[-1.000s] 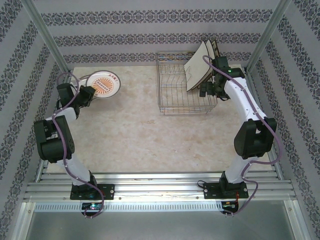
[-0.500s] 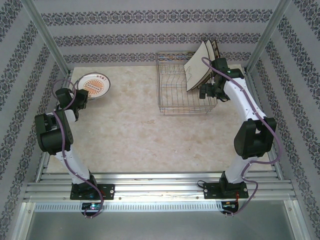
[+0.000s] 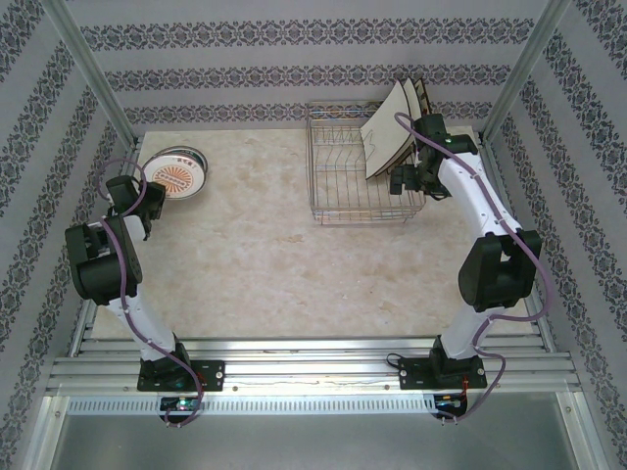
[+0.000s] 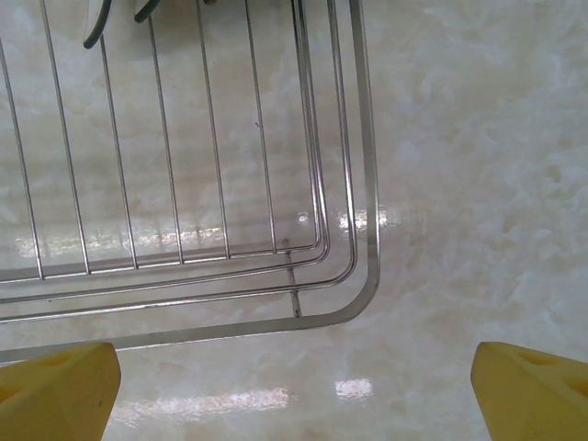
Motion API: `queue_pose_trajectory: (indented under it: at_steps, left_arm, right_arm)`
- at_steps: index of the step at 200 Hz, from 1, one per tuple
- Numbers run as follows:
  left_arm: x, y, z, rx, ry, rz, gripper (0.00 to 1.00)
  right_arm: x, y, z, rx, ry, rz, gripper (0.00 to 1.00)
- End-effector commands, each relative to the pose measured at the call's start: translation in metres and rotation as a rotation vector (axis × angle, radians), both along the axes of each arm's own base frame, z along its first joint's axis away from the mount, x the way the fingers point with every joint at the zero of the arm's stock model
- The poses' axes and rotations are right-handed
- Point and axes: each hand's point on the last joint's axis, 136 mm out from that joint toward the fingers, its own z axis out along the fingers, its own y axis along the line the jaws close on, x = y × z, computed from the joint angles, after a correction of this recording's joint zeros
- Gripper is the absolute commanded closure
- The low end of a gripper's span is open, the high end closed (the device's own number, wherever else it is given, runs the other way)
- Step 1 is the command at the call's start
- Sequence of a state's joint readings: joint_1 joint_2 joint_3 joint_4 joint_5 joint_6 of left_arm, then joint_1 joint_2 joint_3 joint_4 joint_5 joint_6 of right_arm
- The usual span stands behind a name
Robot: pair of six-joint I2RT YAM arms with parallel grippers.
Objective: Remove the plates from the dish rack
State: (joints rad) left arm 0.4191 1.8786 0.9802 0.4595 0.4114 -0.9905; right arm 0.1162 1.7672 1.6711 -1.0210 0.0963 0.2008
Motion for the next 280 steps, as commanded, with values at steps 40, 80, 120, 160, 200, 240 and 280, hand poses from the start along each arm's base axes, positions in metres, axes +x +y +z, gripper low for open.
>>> queue_pose_trajectory:
  at_steps: [40,80,120,160,200,240,280]
  left_arm:
    - [0.003,0.025,0.018,0.119,-0.013,0.056,1.00]
    - [0.009,0.033,0.015,0.120,-0.006,0.069,1.00]
    - [0.015,0.038,0.009,0.113,0.007,0.078,1.00]
    - [0.019,0.042,-0.003,0.118,0.040,0.073,0.92]
    - [0.017,0.042,-0.013,0.136,0.101,0.060,0.74]
    - [0.011,0.042,-0.013,0.181,0.178,0.048,0.65]
    - [0.009,0.041,-0.010,0.221,0.261,0.021,0.55]
  right_arm:
    - [-0.012,0.007,0.005,0.000,0.003,0.042,0.02]
    - [-0.011,0.008,0.005,0.000,0.004,0.045,0.02]
    - [-0.009,0.010,0.004,0.003,0.004,0.049,0.02]
    - [-0.008,0.013,0.001,-0.002,0.017,0.059,0.02]
    - [-0.006,0.016,0.001,-0.008,0.019,0.077,0.02]
    - [-0.003,0.021,0.000,-0.009,0.024,0.089,0.02]
    - [-0.001,0.024,-0.001,-0.008,0.025,0.097,0.02]
